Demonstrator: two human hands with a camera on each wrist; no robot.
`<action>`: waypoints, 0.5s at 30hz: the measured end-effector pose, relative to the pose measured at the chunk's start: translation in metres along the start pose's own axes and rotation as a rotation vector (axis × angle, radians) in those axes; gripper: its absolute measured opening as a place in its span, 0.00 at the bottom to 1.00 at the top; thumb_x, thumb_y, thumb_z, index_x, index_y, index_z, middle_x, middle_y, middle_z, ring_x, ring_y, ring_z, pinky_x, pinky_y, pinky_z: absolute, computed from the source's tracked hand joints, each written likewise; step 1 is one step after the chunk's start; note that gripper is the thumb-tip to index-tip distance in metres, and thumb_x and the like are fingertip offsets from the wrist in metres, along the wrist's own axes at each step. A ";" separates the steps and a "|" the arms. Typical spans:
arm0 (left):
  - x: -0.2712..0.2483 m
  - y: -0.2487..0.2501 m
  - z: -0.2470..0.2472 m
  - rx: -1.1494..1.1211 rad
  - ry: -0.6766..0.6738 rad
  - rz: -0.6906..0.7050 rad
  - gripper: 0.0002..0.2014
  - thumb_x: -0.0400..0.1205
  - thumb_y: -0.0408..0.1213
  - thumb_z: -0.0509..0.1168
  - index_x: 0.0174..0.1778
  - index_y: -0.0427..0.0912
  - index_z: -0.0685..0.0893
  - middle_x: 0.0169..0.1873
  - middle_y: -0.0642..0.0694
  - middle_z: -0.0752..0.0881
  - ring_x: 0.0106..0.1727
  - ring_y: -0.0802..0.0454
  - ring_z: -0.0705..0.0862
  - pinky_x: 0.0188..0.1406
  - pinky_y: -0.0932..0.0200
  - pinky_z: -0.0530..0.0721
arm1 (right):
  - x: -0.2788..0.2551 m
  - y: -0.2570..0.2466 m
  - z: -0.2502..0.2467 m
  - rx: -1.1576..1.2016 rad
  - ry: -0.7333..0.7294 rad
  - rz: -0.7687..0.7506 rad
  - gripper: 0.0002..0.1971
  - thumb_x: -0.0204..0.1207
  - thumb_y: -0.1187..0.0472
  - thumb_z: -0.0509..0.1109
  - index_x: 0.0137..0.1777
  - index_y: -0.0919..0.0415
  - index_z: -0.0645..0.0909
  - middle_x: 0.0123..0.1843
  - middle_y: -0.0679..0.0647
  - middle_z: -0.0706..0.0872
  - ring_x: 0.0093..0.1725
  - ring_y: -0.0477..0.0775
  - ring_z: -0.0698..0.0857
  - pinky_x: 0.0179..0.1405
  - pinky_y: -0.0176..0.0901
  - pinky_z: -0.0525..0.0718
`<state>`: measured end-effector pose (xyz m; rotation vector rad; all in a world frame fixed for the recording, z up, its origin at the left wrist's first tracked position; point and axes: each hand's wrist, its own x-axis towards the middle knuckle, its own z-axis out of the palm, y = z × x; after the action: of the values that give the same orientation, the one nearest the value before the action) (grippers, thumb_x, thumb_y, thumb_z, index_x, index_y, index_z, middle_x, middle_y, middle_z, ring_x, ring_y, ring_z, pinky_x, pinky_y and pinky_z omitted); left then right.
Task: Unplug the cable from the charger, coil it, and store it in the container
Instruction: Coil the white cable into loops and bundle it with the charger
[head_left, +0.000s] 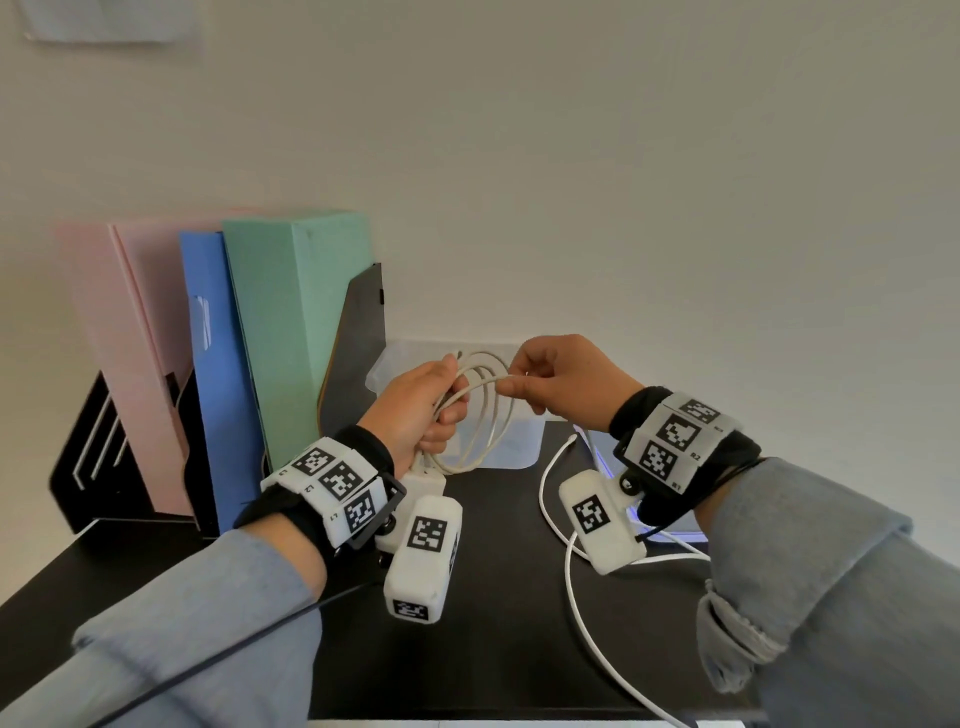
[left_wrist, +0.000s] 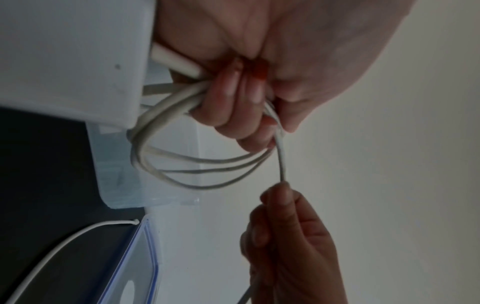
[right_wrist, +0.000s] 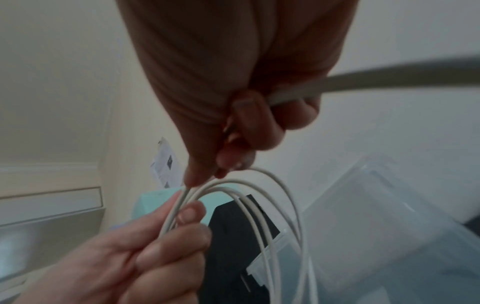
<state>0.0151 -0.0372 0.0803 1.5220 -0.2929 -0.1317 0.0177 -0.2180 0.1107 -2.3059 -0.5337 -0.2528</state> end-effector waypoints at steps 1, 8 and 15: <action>-0.001 -0.001 0.000 0.010 -0.018 -0.006 0.18 0.87 0.48 0.49 0.38 0.41 0.74 0.18 0.51 0.69 0.14 0.59 0.59 0.12 0.67 0.57 | 0.001 0.002 -0.001 0.022 0.055 -0.019 0.10 0.72 0.52 0.74 0.36 0.57 0.79 0.26 0.48 0.79 0.22 0.39 0.74 0.29 0.31 0.72; -0.005 0.001 0.000 -0.084 -0.183 -0.113 0.24 0.85 0.52 0.50 0.29 0.43 0.76 0.13 0.53 0.63 0.12 0.60 0.56 0.14 0.68 0.52 | 0.007 0.010 0.002 0.031 0.183 0.007 0.17 0.67 0.43 0.75 0.51 0.51 0.82 0.37 0.46 0.80 0.36 0.47 0.79 0.41 0.41 0.78; -0.010 0.007 0.003 -0.074 -0.155 -0.038 0.22 0.72 0.57 0.61 0.18 0.48 0.66 0.12 0.54 0.61 0.12 0.60 0.55 0.14 0.71 0.51 | 0.001 0.003 0.004 0.097 -0.072 -0.002 0.28 0.82 0.44 0.49 0.51 0.61 0.88 0.48 0.46 0.91 0.50 0.43 0.84 0.52 0.27 0.76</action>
<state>0.0040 -0.0367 0.0865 1.4472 -0.3788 -0.2882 0.0202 -0.2170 0.1063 -2.2271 -0.5722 -0.1420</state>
